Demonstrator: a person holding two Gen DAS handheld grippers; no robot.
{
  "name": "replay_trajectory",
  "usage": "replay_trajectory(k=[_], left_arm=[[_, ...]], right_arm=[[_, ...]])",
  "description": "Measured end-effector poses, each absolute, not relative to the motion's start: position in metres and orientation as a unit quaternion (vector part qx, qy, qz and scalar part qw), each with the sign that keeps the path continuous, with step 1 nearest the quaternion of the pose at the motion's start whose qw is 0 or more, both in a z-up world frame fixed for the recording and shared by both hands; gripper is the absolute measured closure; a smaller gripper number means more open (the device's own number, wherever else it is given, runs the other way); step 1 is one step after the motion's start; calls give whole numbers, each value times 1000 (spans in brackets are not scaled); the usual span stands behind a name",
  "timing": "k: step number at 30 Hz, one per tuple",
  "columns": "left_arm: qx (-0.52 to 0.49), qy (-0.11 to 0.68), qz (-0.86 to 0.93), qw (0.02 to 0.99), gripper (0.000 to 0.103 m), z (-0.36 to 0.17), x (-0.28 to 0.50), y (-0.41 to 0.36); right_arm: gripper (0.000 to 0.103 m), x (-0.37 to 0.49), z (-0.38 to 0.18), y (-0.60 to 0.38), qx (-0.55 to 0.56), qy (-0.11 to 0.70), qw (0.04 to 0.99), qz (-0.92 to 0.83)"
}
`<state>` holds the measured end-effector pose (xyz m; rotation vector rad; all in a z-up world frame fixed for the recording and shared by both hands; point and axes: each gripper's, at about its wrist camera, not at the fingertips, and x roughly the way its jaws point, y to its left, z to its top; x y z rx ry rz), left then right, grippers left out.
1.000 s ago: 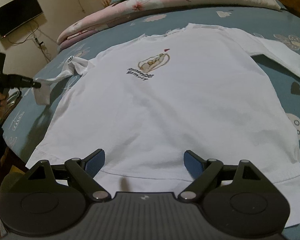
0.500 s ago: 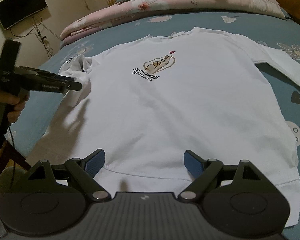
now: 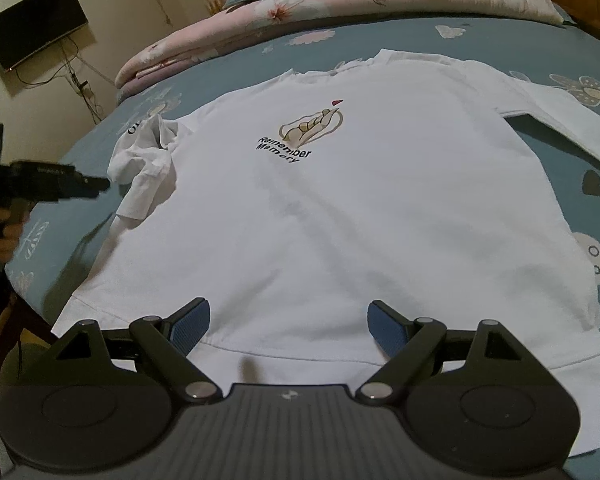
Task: Fold clothes
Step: 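Grasp the sleeve cuff with the left gripper and lay it outward, then grasp the sleeve again with the left gripper and stretch it straight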
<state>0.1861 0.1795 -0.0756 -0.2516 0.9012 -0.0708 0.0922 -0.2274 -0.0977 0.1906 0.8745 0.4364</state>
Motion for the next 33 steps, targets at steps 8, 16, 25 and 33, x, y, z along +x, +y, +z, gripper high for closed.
replay_trajectory(k=[8,16,25,33], left_arm=[[-76,435,-28,897,66,-100,188,146],[-40,453,-13,890,100,-92,188,126],[-24,421,56,905,101,-37,164,187],[-44,420,181,888,101,-17,142,289]], right_arm=[[14,91,-96,-223,77,421,881,202],[14,91,-96,-217,72,420,881,206],[14,89,-83,-219,65,400,890,210],[14,90,-84,-208,56,401,888,220]])
